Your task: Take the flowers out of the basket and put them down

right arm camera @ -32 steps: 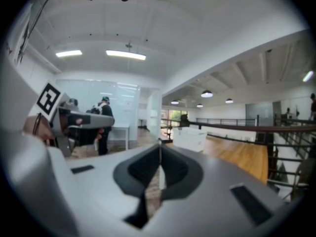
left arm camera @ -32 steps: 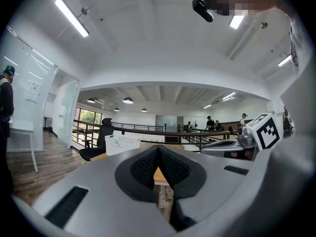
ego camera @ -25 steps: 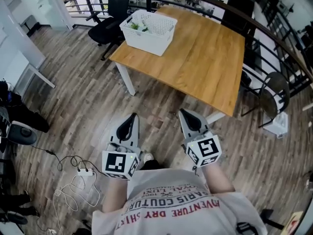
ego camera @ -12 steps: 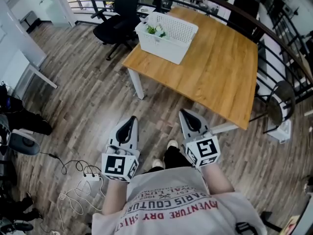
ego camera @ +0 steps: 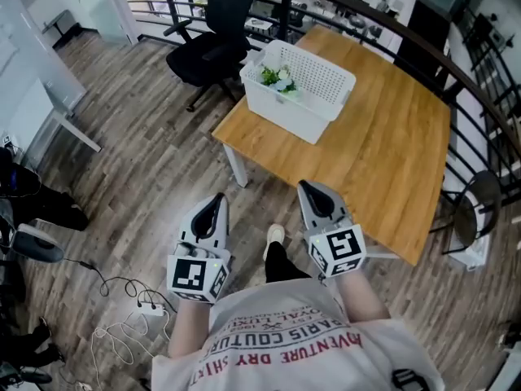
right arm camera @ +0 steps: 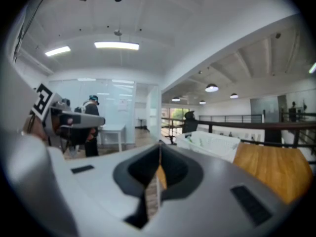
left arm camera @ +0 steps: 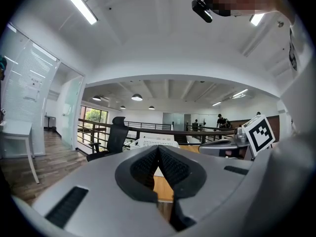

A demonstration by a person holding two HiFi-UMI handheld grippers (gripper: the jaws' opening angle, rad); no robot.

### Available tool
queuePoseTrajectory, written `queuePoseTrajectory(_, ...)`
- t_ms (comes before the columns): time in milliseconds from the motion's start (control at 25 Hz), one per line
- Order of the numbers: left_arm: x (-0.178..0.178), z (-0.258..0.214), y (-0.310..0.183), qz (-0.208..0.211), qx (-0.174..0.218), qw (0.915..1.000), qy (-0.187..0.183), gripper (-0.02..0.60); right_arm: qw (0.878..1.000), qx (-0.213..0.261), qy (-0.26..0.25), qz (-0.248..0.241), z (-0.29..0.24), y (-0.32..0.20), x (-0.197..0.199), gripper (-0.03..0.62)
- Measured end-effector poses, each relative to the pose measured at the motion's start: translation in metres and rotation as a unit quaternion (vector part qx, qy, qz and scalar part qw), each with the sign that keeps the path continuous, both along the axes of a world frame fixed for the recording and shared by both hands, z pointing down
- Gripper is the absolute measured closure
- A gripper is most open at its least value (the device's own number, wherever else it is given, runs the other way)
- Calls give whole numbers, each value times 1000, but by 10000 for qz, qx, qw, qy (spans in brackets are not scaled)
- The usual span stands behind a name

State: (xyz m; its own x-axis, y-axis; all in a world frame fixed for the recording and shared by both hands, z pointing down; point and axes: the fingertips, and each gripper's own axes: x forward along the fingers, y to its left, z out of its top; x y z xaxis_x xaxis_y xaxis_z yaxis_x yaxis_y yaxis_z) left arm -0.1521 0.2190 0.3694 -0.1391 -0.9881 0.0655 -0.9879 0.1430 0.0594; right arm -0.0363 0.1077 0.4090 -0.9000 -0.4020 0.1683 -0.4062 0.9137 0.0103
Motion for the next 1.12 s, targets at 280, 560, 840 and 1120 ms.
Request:
queuePoseTrajectory(280, -54, -13, -132, 34, -27, 10000, -43, 555, 9999, -101, -39, -80, -14, -126, -53, 565)
queuePoseTrajectory(560, -77, -9, -232, 203, -39, 9998, -67, 555, 9996, 169, -100, -195, -33, -213, -87, 565)
queuePoseTrajectory(840, -107, -10, -308, 560, -237, 9981, 17, 555, 10000, -54, 38, 61, -37, -273, -113, 565)
queuePoseTrajectory(1120, -119, -1, -373, 1340, -220, 9907, -43, 555, 9968, -159, 311, 714, -22, -315, -114, 565)
